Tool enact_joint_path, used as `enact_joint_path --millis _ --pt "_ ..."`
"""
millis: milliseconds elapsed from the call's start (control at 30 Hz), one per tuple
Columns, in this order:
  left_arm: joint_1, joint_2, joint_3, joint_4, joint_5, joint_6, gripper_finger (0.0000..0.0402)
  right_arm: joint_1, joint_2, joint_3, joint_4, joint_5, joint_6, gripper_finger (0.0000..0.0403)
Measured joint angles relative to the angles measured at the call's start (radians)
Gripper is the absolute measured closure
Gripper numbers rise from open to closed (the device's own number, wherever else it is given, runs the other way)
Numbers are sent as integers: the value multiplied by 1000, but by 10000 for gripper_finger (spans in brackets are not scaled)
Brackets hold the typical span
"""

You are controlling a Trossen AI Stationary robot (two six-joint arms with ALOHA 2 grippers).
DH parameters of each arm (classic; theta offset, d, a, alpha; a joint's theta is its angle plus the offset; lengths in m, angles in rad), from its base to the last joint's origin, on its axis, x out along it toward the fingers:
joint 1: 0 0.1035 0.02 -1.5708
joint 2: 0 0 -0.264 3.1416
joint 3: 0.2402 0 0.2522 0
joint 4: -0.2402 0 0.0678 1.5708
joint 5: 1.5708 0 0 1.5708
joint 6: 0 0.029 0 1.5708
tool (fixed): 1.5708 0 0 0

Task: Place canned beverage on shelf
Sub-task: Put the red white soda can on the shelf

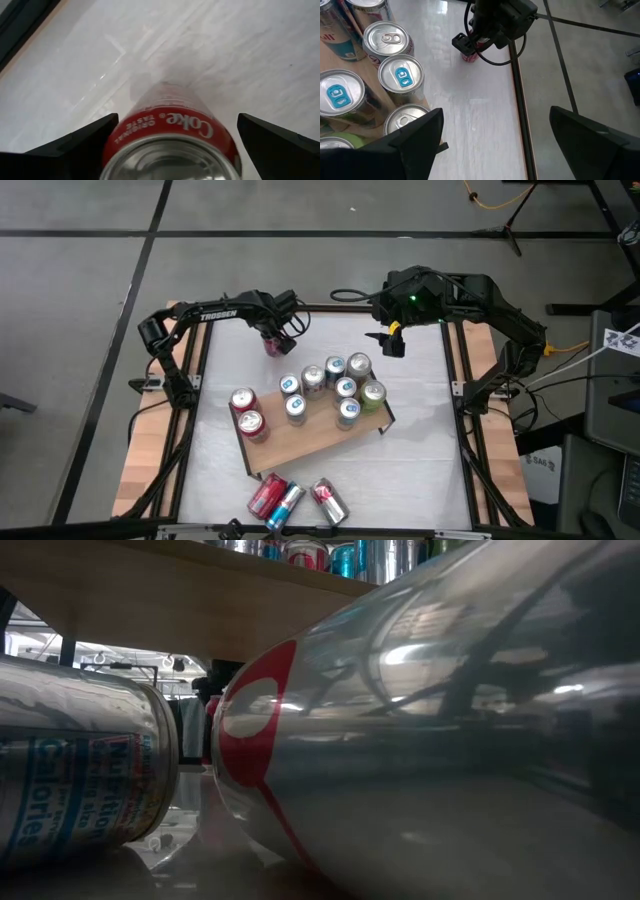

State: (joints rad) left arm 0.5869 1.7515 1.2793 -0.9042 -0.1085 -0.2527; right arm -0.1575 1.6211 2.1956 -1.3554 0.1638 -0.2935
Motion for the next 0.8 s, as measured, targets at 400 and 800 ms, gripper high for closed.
enact_joint_path --millis 400,800 --pt "0 0 0 -32 -17 25 3 0 0 0 0 0 0 47" --pt "-1 0 0 -38 -17 46 70 0 0 0 0 0 0 47"
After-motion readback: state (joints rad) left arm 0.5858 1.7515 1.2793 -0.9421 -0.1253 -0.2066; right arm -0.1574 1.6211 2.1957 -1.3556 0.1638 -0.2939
